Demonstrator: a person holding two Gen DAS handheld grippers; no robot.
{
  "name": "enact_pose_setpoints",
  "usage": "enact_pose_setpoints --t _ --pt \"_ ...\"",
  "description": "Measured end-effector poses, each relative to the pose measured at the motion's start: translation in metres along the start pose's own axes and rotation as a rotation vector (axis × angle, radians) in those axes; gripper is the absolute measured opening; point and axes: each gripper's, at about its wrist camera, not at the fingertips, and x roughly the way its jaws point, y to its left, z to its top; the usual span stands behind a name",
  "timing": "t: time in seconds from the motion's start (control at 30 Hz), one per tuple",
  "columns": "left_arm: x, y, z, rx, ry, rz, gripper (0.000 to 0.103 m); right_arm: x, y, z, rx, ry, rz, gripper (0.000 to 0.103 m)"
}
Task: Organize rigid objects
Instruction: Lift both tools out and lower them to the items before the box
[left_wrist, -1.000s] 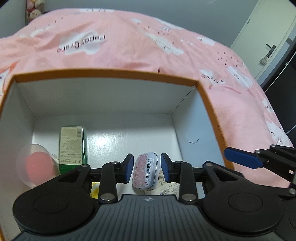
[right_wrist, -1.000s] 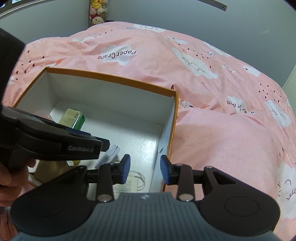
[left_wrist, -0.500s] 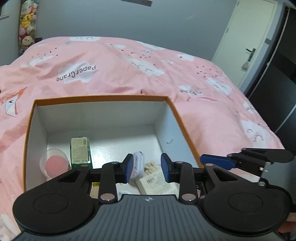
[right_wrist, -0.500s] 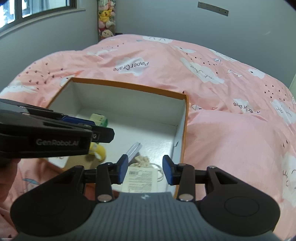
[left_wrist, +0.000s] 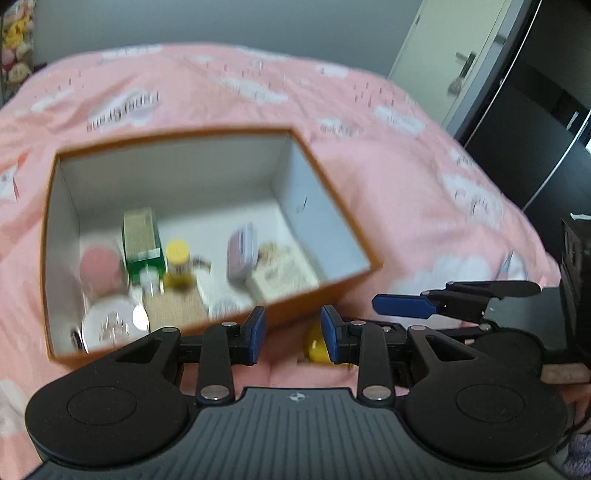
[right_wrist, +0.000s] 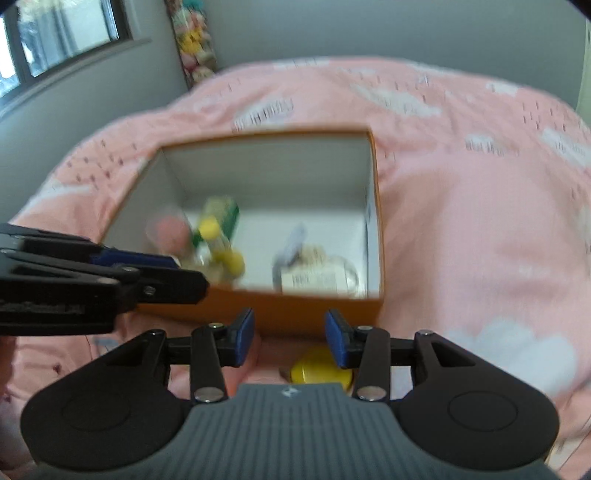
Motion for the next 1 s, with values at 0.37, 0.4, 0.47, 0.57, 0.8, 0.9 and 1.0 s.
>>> enact_pose_setpoints --t 0.37,0.4,0.47,0.57,0.8,0.9,1.0 --pt "0.024 0.029 -0.042 -0.085 0.124 0.078 0.036 0.057 -0.005 -0.030 0.087 0.192 -0.026 0.043" --pt "0.025 0.033 -0.044 -0.097 0.125 0.088 0.036 0.060 -0.004 -0.032 0.086 0.199 -0.028 0.044" --pt "0.024 0.038 -0.049 -0.117 0.123 0.095 0.036 0.064 -0.002 -0.037 0.081 0.208 -0.035 0.046" --pt "0.024 0.046 -0.055 -0.146 0.130 0.080 0.038 0.072 0.002 -0.042 0.076 0.224 -0.041 0.046" --pt "0.033 0.050 -0.064 -0.157 0.161 0.064 0.041 0.081 0.008 -0.049 0.058 0.228 -0.036 0.048" --pt "0.039 0.049 -0.065 -0.168 0.162 0.048 0.043 0.082 0.009 -0.050 0.058 0.215 -0.039 0.048" --pt "0.045 0.045 -0.061 -0.181 0.139 0.034 0.048 0.080 0.009 -0.047 0.053 0.204 -0.056 0.047"
